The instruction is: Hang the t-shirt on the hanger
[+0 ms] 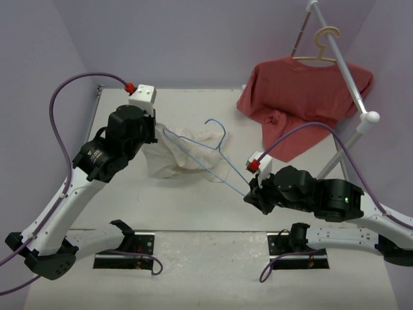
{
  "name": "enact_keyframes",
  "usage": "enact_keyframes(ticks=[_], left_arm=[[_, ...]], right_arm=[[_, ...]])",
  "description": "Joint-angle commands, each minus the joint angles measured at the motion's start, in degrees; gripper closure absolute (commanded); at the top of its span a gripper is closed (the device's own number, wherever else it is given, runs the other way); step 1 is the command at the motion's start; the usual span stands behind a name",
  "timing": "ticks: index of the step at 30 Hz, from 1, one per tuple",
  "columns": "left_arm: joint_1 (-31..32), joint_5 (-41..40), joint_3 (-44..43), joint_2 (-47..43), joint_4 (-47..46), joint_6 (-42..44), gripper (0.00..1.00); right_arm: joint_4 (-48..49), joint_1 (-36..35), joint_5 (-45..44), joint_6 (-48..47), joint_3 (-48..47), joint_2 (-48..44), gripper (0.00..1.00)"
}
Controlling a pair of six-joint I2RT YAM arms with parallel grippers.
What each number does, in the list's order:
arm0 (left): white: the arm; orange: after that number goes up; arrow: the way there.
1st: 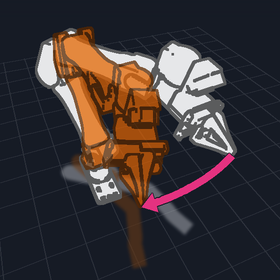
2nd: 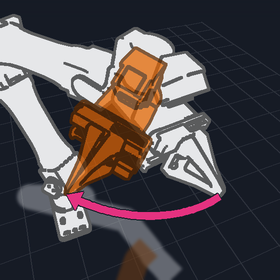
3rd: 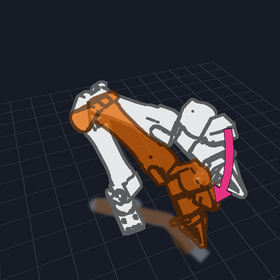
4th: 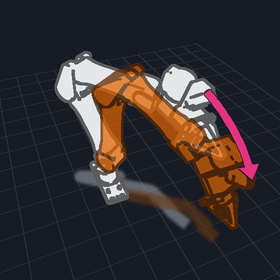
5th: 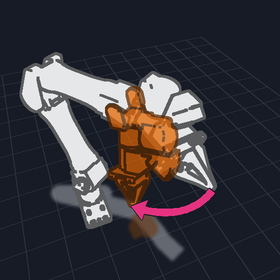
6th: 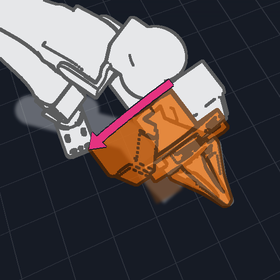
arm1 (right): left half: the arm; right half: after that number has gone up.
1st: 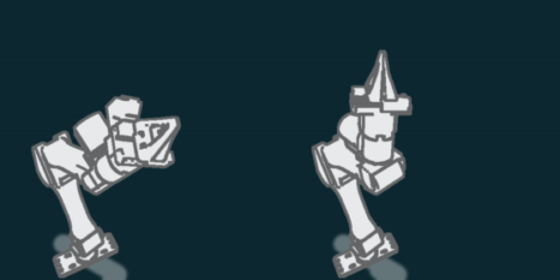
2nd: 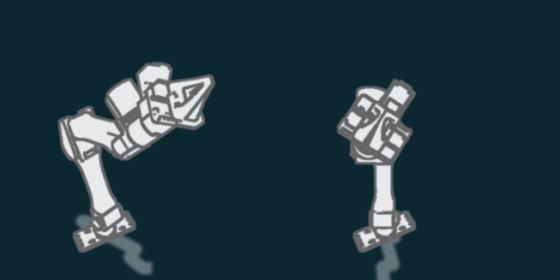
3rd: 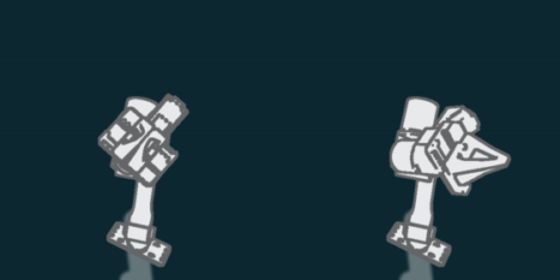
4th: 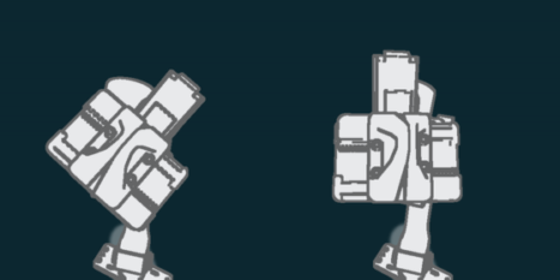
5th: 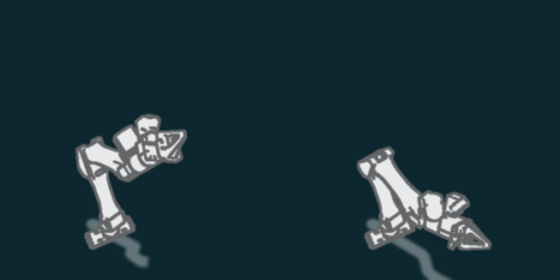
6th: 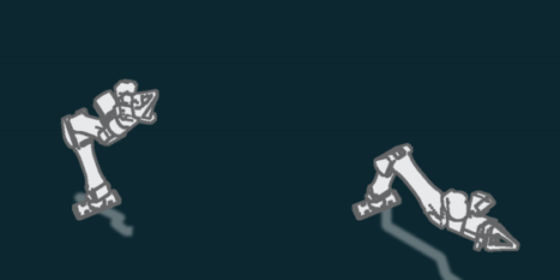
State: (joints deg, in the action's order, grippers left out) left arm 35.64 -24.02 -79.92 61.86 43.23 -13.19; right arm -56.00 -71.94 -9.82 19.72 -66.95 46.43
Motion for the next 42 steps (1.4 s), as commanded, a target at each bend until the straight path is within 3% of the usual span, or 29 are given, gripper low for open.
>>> enact_keyframes(ticks=[1, 9, 22, 25, 28, 30, 34, 38, 42], left_arm=[[-0.4, 1.7, -2.9, -2.7, 0.5, 5.5, 1.00], [-0.4, 6.3, -1.4, -3.8, -1.0, 7.8, 1.00], [-0.4, 3.6, -2.2, -1.8, -1.2, 7.6, 1.00], [-0.4, 11.8, -3.1, -2.2, -2.6, 9.5, 1.00], [-0.4, 27.3, -4.2, -3.9, -6.1, 11.8, 1.00], [-0.3, 34.1, -5.4, -4.2, -7.8, 12.4, 1.00], [-0.4, 41.1, -8.3, -3.2, -8.3, 12.9, 1.00], [0.2, 36.9, -13.0, -1.7, -4.8, 15.7, 1.00], [1.8, 31.0, -11.5, -4.8, -4.6, 17.3, 1.00]], right_arm=[[-0.1, -0.1, -2.8, -2.3, -3.7, 0.5, 1.00], [2.0, -0.1, 0.7, -4.7, -5.1, 6.1, 1.00], [4.5, -0.1, 6.0, -7.3, -5.7, 7.5, 1.00], [6.8, -0.1, 8.5, -10.8, -5.5, 6.9, 1.00], [9.8, 0.2, 6.4, -15.9, -6.9, 7.4, 1.00], [12.9, 3.7, 5.8, -17.6, -8.0, 8.5, 1.00], [18.8, 12.1, 14.7, -18.9, -7.6, 11.8, 1.00], [19.5, 12.6, 19.5, -25.8, -6.5, 13.1, 1.00], [24.0, 14.6, 22.4, -28.4, -0.2, 7.7, 1.00]])
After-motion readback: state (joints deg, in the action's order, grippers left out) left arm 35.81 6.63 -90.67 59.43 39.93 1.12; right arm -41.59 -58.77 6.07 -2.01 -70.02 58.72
